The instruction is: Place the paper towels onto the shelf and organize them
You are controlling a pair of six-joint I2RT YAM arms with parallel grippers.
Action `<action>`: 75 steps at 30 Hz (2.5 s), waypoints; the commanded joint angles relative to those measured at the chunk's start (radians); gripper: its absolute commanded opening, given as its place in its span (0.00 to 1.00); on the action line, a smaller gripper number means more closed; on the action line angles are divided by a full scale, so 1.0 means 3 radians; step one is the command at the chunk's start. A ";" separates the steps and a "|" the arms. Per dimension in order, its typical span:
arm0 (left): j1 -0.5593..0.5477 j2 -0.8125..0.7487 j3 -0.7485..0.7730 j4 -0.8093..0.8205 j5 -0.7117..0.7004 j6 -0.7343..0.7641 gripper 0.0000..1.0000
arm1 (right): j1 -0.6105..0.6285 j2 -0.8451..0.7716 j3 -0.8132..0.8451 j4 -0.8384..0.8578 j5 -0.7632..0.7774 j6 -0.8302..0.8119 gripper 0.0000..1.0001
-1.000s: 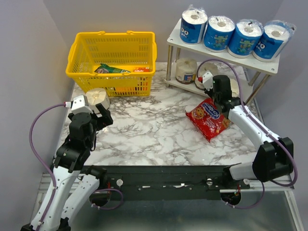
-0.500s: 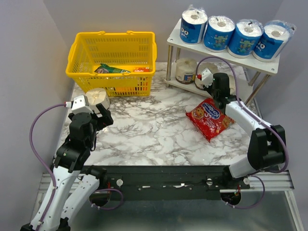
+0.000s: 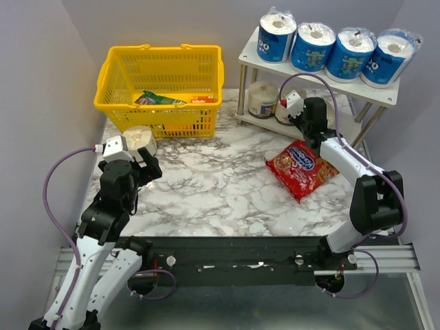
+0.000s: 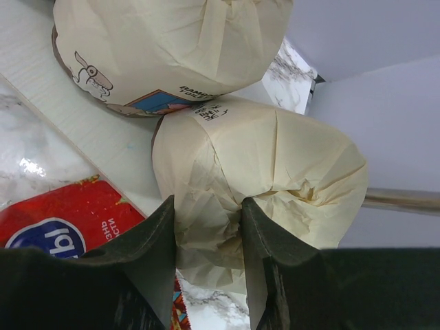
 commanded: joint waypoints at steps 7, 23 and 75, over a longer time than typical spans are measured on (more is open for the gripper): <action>-0.0010 0.0040 -0.0003 0.0032 -0.0102 0.0042 0.99 | -0.0012 0.0198 0.0272 0.0235 -0.0097 -0.0031 0.35; -0.0010 0.0066 -0.0013 0.0021 -0.0107 0.0042 0.99 | -0.0074 0.0235 0.0364 0.0276 0.0098 -0.0092 0.61; 0.0377 0.0858 0.0197 -0.0285 -0.0006 -0.0453 0.99 | -0.0064 -0.0624 -0.0269 0.0056 -0.0846 0.1114 0.34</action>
